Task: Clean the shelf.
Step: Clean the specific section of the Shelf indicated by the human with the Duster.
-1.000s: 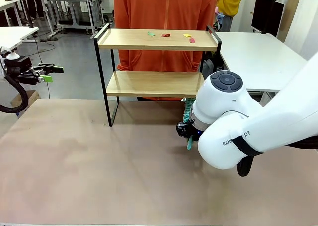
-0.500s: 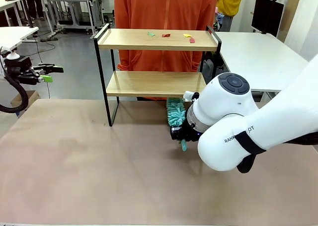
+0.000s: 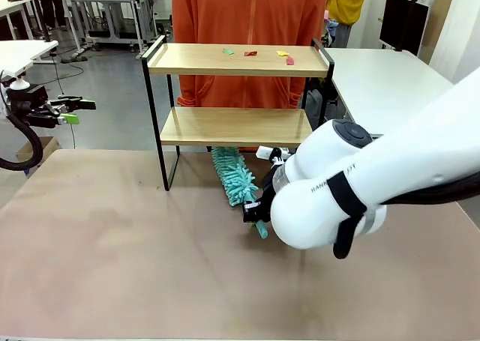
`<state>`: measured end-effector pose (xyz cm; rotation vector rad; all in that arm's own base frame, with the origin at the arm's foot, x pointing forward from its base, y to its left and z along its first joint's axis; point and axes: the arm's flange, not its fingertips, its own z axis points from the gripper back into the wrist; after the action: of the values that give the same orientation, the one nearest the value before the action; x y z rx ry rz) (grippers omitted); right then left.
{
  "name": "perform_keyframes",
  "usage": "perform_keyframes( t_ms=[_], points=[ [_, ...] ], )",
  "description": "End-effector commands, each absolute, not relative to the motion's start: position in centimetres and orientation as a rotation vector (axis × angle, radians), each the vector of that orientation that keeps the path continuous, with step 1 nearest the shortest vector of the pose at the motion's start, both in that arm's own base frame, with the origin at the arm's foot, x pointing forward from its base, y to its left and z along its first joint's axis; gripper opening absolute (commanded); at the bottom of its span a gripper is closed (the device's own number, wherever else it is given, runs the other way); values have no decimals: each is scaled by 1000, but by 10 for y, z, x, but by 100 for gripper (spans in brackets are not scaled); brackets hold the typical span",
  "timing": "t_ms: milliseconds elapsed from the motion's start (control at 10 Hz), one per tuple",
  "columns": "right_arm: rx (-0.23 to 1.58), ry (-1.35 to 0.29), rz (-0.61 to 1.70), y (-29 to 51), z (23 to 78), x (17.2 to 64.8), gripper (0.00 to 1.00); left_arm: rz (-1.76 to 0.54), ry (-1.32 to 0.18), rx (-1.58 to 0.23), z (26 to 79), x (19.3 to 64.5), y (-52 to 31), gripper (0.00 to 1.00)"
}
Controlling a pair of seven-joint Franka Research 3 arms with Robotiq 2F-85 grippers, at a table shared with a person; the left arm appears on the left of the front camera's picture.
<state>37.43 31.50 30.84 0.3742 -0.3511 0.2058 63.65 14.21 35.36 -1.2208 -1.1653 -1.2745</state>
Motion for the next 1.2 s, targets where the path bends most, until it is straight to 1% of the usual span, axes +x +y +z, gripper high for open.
perform_keyframes(
  t_ms=[0,100,200,300,400,500,600,700,900,1100],
  points=[
    [389,-316,176,200,425,317,13,-1281,-1161,-1221,357,635,141,100],
    [374,-351,206,315,308,374,13,-1281,-1161,-1221,357,635,141,100],
    [374,-351,206,315,308,374,13,-1281,-1161,-1221,357,635,141,100],
    [378,-340,194,311,315,380,13,-1281,-1161,-1221,357,635,141,100],
    [427,-354,258,295,341,374,13,-1281,-1161,-1221,357,635,141,100],
    [410,-380,293,275,367,368,13,-1281,-1161,-1221,357,635,141,100],
    [403,-359,336,257,389,362,13,-1281,-1161,-1221,357,635,141,100],
    [381,-344,374,247,402,358,13,-1281,-1161,-1221,357,635,141,100],
    [395,-312,462,229,423,347,13,-1281,-1161,-1221,357,635,141,100],
    [445,-292,559,208,449,332,13,-1281,-1161,-1221,357,635,141,100]
  ],
)
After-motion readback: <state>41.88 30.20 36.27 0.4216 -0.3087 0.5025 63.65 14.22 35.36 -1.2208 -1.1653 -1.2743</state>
